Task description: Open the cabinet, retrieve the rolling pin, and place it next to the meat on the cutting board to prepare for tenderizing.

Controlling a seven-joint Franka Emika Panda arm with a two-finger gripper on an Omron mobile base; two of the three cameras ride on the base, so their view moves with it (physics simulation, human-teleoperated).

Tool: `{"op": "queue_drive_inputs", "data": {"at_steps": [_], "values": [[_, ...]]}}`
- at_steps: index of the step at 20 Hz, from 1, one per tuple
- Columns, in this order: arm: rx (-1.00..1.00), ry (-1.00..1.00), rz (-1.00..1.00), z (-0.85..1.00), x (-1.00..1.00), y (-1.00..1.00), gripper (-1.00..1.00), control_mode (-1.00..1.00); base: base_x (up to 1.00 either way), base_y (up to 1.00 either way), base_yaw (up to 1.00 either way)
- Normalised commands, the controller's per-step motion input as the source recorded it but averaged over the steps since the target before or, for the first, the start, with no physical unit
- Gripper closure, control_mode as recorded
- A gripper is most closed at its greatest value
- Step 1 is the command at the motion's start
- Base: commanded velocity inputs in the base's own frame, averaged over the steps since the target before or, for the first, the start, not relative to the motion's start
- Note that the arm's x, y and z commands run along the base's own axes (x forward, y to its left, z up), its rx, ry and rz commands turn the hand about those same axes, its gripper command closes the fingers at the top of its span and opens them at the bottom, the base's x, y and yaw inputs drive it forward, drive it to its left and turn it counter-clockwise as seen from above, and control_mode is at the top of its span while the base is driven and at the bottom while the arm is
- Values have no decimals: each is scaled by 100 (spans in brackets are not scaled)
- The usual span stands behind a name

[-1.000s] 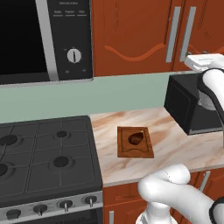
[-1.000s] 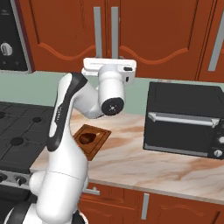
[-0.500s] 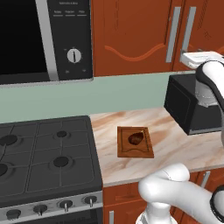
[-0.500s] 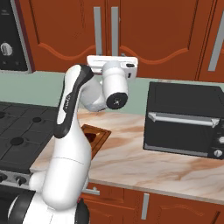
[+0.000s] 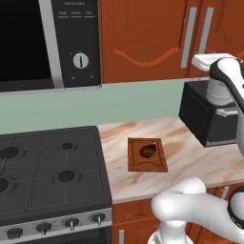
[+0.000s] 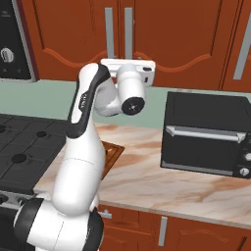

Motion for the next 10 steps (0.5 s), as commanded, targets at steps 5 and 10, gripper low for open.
{"op": "queue_drive_inputs", "data": {"at_steps": [5,10], "values": [[-1,4,0,0,33,-2,-100,-100,0,0,0],[-1,5,0,1,31,-11,-100,-100,0,0,0]]}}
